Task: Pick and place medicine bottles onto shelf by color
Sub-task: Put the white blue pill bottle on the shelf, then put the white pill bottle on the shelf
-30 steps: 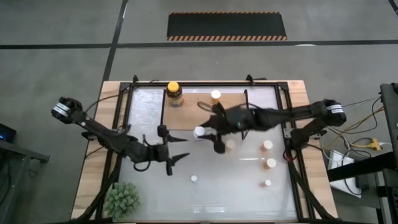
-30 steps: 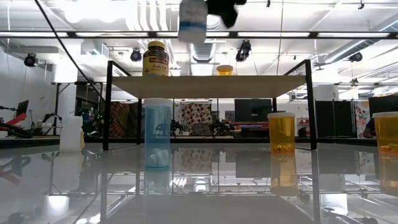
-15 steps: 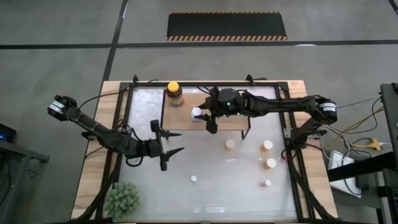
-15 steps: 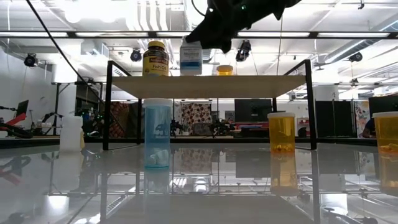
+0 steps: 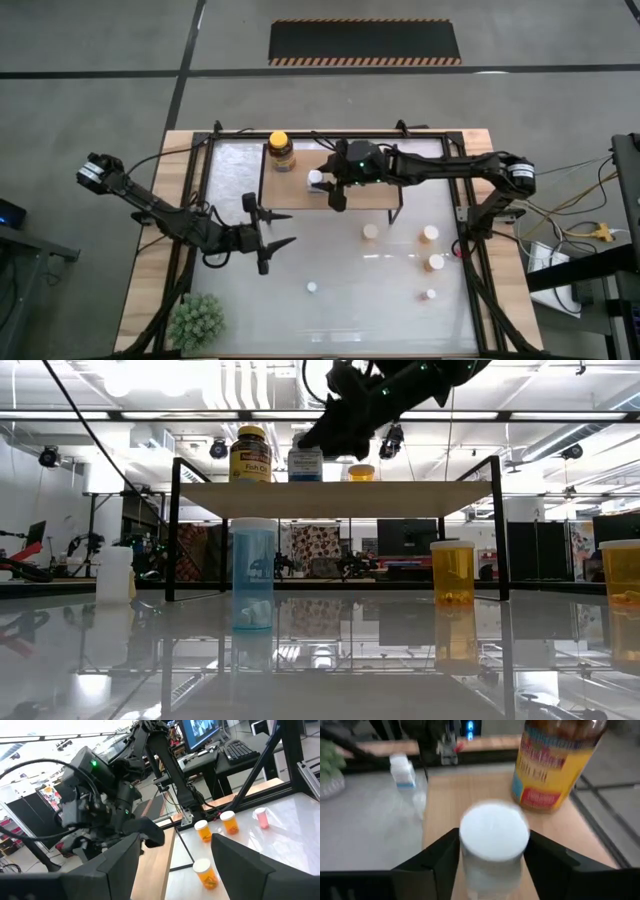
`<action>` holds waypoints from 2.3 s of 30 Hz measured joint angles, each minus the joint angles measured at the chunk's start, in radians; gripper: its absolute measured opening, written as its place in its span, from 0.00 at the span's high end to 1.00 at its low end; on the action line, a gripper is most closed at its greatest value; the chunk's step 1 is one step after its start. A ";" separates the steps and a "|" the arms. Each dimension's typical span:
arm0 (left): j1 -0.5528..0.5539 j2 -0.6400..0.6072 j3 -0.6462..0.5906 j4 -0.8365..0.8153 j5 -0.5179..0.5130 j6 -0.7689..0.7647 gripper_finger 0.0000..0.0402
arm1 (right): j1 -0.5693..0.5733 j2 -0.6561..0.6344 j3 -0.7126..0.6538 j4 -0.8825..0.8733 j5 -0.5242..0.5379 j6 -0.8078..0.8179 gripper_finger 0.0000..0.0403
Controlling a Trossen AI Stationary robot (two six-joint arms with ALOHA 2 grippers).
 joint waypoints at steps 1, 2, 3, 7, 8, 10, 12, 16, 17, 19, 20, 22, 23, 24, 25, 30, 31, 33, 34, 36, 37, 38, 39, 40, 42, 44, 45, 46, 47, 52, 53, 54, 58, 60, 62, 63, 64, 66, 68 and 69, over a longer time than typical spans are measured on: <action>0.000 0.000 0.000 0.000 0.000 0.000 0.43 | -0.001 0.001 -0.001 -0.011 0.000 0.004 0.47; 0.000 0.000 0.000 0.001 0.000 0.000 0.43 | -0.001 0.002 -0.002 -0.011 0.001 0.005 0.45; 0.000 0.000 0.000 0.001 0.000 0.000 0.43 | -0.001 0.003 -0.002 -0.009 0.000 0.004 0.43; 0.000 0.000 0.000 0.002 0.000 -0.002 0.43 | 0.000 -0.008 -0.002 -0.008 -0.003 0.002 0.34; 0.000 0.000 0.000 0.004 0.001 -0.003 0.43 | 0.000 -0.013 -0.002 -0.016 -0.002 0.001 0.32; 0.000 0.000 0.000 0.004 0.003 -0.017 0.43 | 0.000 -0.025 -0.002 -0.035 -0.002 0.001 0.30; 0.000 0.001 -0.003 0.005 0.003 -0.053 0.43 | 0.000 -0.045 -0.002 -0.052 -0.002 0.007 0.28; 0.000 0.001 -0.034 0.002 0.004 -0.168 0.43 | 0.008 -0.099 -0.002 -0.130 -0.001 0.008 0.26; 0.000 0.001 -0.043 0.002 0.004 -0.212 0.43 | 0.014 -0.113 -0.002 -0.157 -0.001 0.008 0.27; 0.000 0.001 -0.062 -0.005 0.003 -0.321 0.43 | 0.032 -0.151 -0.002 -0.227 -0.002 0.011 0.28; 0.000 0.006 -0.072 -0.008 0.003 -0.391 0.43 | 0.043 -0.172 -0.002 -0.270 -0.002 0.014 0.29; -0.003 0.019 -0.095 -0.013 0.005 -0.548 0.43 | 0.074 -0.212 -0.002 -0.341 0.002 0.023 0.30; -0.006 0.026 -0.102 -0.021 0.008 -0.642 0.43 | 0.094 -0.232 -0.006 -0.371 0.002 0.029 0.31; -0.007 0.032 -0.104 -0.033 0.019 -0.736 0.43 | 0.118 -0.253 -0.010 -0.396 0.004 0.039 0.32; -0.008 0.035 -0.103 -0.053 0.043 -0.840 0.43 | 0.145 -0.273 -0.016 -0.408 0.006 0.045 0.33; -0.024 0.035 -0.023 -0.337 0.271 -1.285 0.43 | 0.289 -0.371 -0.036 -0.412 0.006 0.063 0.37; -0.024 0.035 0.006 -0.445 0.327 -1.361 0.43 | 0.316 -0.388 -0.039 -0.412 0.006 0.063 0.38; -0.020 0.034 0.065 -0.713 0.412 -1.518 0.43 | 0.372 -0.415 -0.046 -0.409 0.007 0.063 0.39; -0.013 0.035 0.095 -0.862 0.431 -1.592 0.43 | 0.397 -0.427 -0.050 -0.404 0.006 0.060 0.39; 0.014 0.045 0.143 -1.132 0.438 -1.727 0.43 | 0.444 -0.442 -0.061 -0.394 0.007 0.044 0.40; 0.032 0.049 0.156 -1.236 0.433 -1.798 0.43 | 0.464 -0.447 -0.066 -0.381 0.007 0.035 0.40; 0.050 0.053 0.159 -1.313 0.419 -1.872 0.43 | 0.481 -0.450 -0.071 -0.374 0.009 0.022 0.40; 0.067 0.058 0.159 -1.365 0.406 -1.934 0.43 | 0.498 -0.451 -0.079 -0.366 0.016 0.014 0.41; 0.079 0.063 0.154 -1.378 0.405 -1.974 0.43 | 0.512 -0.450 -0.085 -0.359 0.031 0.007 0.41; 0.091 0.076 0.131 -1.367 0.401 -1.988 0.43 | 0.535 -0.443 -0.096 -0.340 0.068 -0.004 0.40; 0.098 0.095 0.113 -1.346 0.366 -1.991 0.43 | 0.547 -0.434 -0.103 -0.340 0.092 -0.009 0.41; 0.102 0.106 0.109 -1.340 0.349 -1.992 0.43 | 0.548 -0.430 -0.104 -0.339 0.094 -0.010 0.41; 0.106 0.118 0.107 -1.341 0.336 -1.992 0.43 | 0.548 -0.429 -0.107 -0.339 0.095 -0.010 0.41; 0.111 0.132 0.106 -1.345 0.325 -1.992 0.43 | 0.548 -0.428 -0.112 -0.342 0.095 -0.006 0.41; 0.127 0.188 0.106 -1.346 0.299 -1.966 0.43 | 0.548 -0.431 -0.119 -0.344 0.099 0.009 0.41; 0.129 0.195 0.107 -1.349 0.294 -1.965 0.43 | 0.548 -0.432 -0.119 -0.342 0.099 0.014 0.41; 0.130 0.202 0.108 -1.353 0.292 -1.965 0.43 | 0.548 -0.432 -0.119 -0.339 0.099 0.017 0.41; 0.131 0.220 0.107 -1.351 0.305 -1.965 0.43 | 0.548 -0.431 -0.122 -0.338 0.099 0.022 0.41; 0.131 0.223 0.108 -1.350 0.306 -1.965 0.43 | 0.548 -0.431 -0.124 -0.338 0.099 0.025 0.42; 0.131 0.215 0.115 -1.352 0.306 -1.965 0.43 | 0.548 -0.431 -0.125 -0.338 0.102 0.032 0.42; 0.131 0.211 0.117 -1.349 0.305 -1.964 0.43 | 0.548 -0.431 -0.125 -0.338 0.107 0.037 0.42; 0.131 0.208 0.117 -1.350 0.306 -1.961 0.43 | 0.548 -0.431 -0.125 -0.338 0.108 0.038 0.42; 0.131 0.204 0.122 -1.351 0.305 -1.952 0.43 | 0.548 -0.431 -0.125 -0.339 0.110 0.037 0.42; 0.131 0.200 0.123 -1.334 0.305 -1.936 0.43 | 0.548 -0.431 -0.126 -0.341 0.110 0.037 0.42; 0.131 0.199 0.121 -1.318 0.304 -1.935 0.43 | 0.548 -0.431 -0.127 -0.340 0.110 0.037 0.42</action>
